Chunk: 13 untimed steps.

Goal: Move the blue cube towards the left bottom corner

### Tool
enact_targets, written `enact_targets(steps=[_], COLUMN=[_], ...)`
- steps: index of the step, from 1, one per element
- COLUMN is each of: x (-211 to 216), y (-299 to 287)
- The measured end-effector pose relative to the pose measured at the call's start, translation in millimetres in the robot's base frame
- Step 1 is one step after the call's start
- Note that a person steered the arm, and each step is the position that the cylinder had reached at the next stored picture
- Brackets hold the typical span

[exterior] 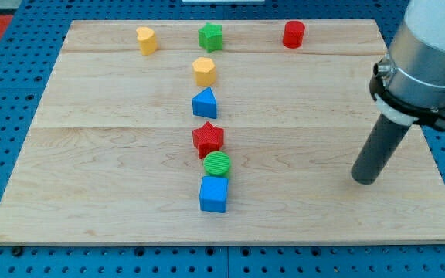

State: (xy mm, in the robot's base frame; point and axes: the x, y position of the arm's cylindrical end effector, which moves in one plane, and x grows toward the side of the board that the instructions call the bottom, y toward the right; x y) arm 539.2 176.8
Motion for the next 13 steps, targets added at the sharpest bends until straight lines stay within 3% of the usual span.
enact_targets(steps=[2,4,6,7,9,10,11,12,13], x=[12,16,46,63,11,41,62,51,36], y=[-89,-236,-229,-257,-324,-285,-207,-148,-139])
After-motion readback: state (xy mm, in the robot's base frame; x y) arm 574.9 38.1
